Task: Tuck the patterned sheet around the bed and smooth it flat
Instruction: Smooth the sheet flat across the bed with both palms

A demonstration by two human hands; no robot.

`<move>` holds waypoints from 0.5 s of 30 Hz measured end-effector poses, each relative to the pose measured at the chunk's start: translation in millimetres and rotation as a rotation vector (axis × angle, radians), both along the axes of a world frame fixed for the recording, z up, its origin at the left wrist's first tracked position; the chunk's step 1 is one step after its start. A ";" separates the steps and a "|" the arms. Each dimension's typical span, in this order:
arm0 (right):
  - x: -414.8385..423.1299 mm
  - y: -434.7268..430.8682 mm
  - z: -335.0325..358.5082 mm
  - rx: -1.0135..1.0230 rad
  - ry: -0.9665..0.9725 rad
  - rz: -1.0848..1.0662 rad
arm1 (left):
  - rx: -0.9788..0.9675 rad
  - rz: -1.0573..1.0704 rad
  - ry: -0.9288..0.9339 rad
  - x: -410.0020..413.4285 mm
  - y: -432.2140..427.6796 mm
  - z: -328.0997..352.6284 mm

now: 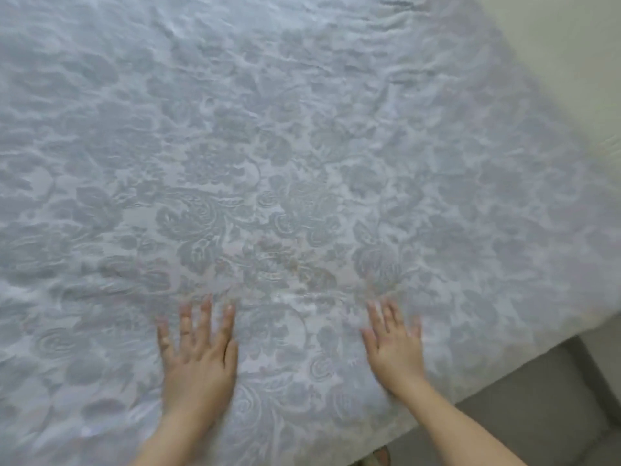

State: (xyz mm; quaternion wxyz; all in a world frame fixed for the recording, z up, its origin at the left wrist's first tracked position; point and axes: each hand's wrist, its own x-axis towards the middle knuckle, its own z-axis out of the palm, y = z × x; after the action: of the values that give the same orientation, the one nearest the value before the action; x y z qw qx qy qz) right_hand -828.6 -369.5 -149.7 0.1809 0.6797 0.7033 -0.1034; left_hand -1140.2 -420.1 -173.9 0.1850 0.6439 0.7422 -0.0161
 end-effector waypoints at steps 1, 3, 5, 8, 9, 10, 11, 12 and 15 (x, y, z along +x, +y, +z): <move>47.1 -18.9 3.9 -0.045 -0.050 -0.086 | -0.020 0.009 0.020 1.1 -7.3 -0.1; 114.4 -35.8 20.9 -0.188 -0.105 -0.174 | -0.068 0.046 0.036 4.0 -6.9 9.3; 140.3 -17.3 35.5 -0.107 -0.067 -0.112 | -0.064 0.150 -0.027 14.8 15.0 27.3; 125.7 54.0 51.3 0.322 0.123 -0.047 | 0.137 0.265 -0.111 53.8 75.3 52.7; 112.8 85.2 51.4 0.431 0.156 0.000 | 0.207 0.245 -0.103 70.6 99.9 55.8; 97.4 115.1 49.9 0.489 0.187 0.036 | 0.264 0.196 -0.074 88.0 126.4 56.6; 80.7 142.3 46.2 0.482 0.224 0.084 | 0.285 0.129 -0.034 106.6 152.7 55.7; 64.6 165.8 40.2 0.404 0.247 0.131 | 0.253 0.077 0.000 126.7 177.8 54.2; 45.5 207.0 9.7 0.135 0.187 0.329 | 0.096 -0.027 0.073 195.4 228.1 31.0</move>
State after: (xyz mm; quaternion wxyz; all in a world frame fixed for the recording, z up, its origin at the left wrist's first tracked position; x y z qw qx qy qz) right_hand -783.0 -162.5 -140.0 0.0833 0.5538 0.8238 -0.0876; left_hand -944.8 -192.1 -143.0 0.1264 0.6610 0.7396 -0.0065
